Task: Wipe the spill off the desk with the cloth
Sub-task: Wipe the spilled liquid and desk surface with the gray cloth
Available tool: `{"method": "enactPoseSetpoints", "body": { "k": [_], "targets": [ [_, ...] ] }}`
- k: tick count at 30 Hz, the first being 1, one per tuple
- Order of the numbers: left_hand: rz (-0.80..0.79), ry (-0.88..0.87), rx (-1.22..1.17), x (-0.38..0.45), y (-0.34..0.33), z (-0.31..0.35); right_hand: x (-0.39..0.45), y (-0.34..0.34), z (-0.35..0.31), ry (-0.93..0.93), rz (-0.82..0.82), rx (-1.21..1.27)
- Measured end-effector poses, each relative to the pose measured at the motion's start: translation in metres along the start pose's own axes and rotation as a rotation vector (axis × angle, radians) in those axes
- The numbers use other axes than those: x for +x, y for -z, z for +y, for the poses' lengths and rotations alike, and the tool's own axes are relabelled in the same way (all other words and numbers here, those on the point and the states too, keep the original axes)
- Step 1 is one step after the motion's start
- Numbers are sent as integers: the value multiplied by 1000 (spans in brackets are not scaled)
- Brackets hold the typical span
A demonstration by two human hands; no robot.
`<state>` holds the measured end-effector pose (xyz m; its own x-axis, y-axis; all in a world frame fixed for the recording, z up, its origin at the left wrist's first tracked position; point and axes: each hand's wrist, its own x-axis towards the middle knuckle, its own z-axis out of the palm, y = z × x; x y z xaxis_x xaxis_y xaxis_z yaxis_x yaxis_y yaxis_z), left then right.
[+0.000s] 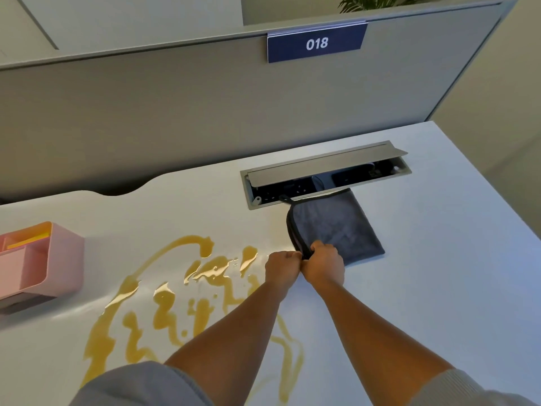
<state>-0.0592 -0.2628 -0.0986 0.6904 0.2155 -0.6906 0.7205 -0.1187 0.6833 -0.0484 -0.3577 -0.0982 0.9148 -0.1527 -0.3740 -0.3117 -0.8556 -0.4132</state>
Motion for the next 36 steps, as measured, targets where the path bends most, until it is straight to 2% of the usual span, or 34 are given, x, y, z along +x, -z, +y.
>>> {"method": "enactPoseSetpoints", "body": {
  "k": [5,10,13,19,21,28,33,36],
  "targets": [
    [-19,149,-255,-1,-5,-7,-14,4,6,-3,32,139],
    [-131,181,-379,-18,-1,-15,-36,0,15,43,4,196],
    [-70,180,-316,-30,4,-22,-50,-1,20,61,44,198],
    [-131,131,-68,-58,19,-49,-62,-7,22,58,323,135],
    [-155,145,-35,-68,24,-63,-64,-12,24,82,292,50],
    [-361,360,125,-95,62,-116,-97,-53,45,244,67,-285],
    [-469,416,214,-111,76,-141,-138,-89,62,352,79,-370],
    [-470,401,284,-124,85,-162,-163,-110,63,376,128,-384]
  ]
}}
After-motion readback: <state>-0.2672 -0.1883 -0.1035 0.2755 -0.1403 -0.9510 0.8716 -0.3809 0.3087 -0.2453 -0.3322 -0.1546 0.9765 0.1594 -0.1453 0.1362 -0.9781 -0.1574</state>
